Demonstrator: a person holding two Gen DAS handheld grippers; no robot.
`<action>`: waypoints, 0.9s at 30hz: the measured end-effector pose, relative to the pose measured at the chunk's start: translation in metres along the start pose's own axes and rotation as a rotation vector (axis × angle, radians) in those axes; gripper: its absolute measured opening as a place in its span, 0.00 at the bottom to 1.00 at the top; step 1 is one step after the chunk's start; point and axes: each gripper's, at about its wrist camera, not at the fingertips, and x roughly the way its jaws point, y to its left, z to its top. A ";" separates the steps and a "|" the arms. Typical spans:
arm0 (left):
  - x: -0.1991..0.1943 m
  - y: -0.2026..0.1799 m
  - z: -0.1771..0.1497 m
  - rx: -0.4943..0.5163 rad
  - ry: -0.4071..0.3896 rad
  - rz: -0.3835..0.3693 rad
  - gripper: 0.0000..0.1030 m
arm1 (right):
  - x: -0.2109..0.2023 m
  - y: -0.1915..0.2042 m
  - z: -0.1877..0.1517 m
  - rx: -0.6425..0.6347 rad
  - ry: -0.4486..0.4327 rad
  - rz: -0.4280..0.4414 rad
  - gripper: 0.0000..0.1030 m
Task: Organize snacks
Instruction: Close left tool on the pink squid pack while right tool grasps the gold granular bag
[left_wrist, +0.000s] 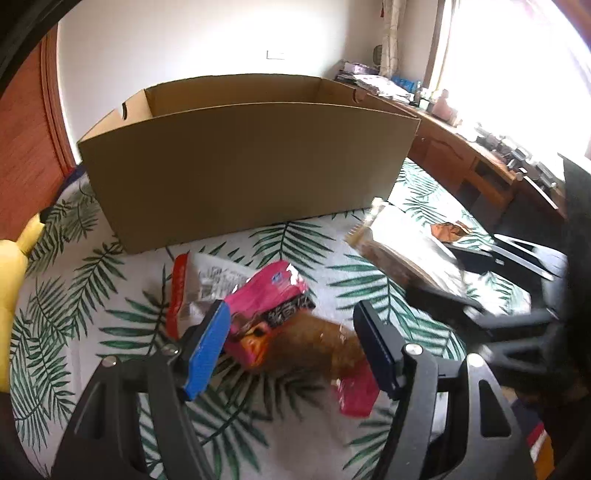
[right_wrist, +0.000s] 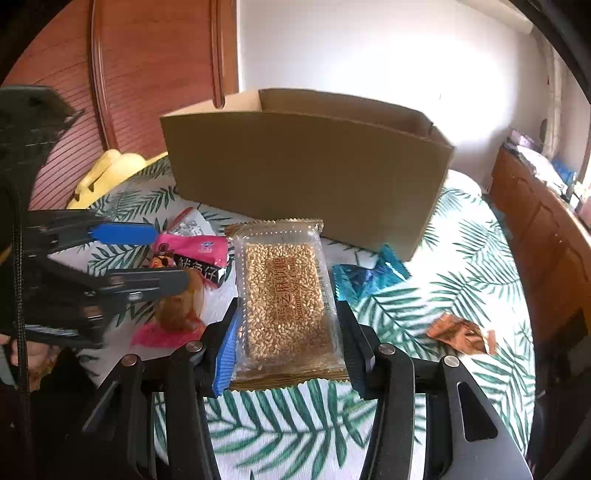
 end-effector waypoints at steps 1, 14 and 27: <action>0.003 -0.004 0.002 0.008 -0.001 0.023 0.67 | -0.004 0.000 -0.003 0.007 -0.007 -0.003 0.48; 0.012 -0.013 -0.020 0.082 0.051 0.153 0.67 | -0.016 0.011 -0.019 0.046 -0.054 -0.011 0.48; 0.006 0.020 -0.043 -0.012 0.086 0.041 0.67 | -0.012 0.021 -0.024 0.072 -0.060 0.000 0.49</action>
